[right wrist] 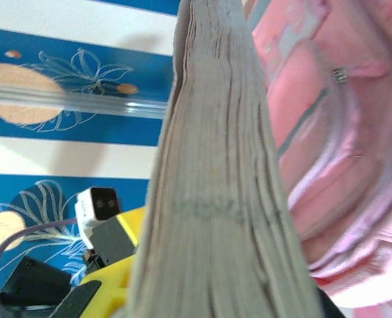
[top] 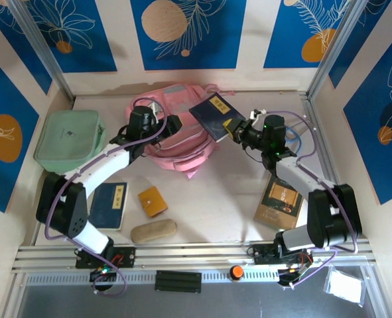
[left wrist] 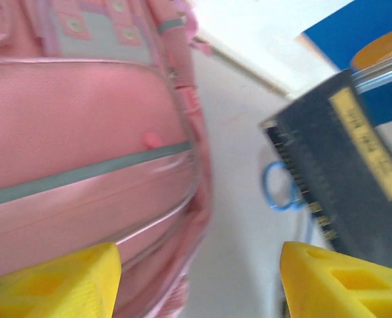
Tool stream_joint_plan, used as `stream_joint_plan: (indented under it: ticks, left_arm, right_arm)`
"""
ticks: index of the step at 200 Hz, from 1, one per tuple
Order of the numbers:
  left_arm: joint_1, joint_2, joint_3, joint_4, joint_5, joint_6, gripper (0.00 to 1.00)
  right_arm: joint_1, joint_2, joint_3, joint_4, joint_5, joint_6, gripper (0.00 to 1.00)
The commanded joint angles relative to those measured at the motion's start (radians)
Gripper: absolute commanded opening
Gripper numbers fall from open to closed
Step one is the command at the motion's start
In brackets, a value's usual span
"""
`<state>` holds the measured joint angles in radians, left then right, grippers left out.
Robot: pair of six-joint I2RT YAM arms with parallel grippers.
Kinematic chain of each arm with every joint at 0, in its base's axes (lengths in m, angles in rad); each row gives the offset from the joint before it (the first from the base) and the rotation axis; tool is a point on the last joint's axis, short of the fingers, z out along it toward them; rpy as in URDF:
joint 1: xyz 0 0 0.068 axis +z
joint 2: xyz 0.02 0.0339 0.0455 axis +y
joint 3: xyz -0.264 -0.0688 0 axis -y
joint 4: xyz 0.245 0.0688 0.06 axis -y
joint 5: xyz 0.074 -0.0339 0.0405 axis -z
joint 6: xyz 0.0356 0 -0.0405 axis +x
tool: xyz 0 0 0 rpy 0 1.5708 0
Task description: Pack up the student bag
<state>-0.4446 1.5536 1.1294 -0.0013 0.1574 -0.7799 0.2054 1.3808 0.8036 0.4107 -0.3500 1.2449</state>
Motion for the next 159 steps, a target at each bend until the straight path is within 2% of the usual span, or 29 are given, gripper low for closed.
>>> stream_joint_plan:
  ticks: [1,34,70,94,131,159]
  left_arm:
    - [-0.019,-0.021,0.051,-0.221,-0.102,0.310,0.65]
    - [-0.063,0.051,0.143,-0.348,-0.159,0.549,0.69]
    - [-0.129,0.229,0.322,-0.529,-0.260,0.774,0.75]
    - [-0.152,0.362,0.461,-0.638,-0.359,0.822,0.75]
    - [-0.159,0.484,0.576,-0.692,-0.401,0.847,0.75]
    - [-0.157,0.563,0.652,-0.729,-0.431,0.850,0.69]
  right_arm:
    - [-0.028,-0.086,-0.011,-0.194,0.041,-0.174,0.03]
    - [-0.054,-0.153,-0.015,-0.314,0.092,-0.262,0.03]
    - [-0.073,-0.176,-0.021,-0.336,0.100,-0.259,0.03]
    - [-0.076,-0.189,-0.024,-0.342,0.105,-0.260,0.03]
    - [-0.079,-0.196,-0.032,-0.356,0.107,-0.262,0.03]
    - [-0.080,-0.199,-0.040,-0.349,0.106,-0.257,0.03]
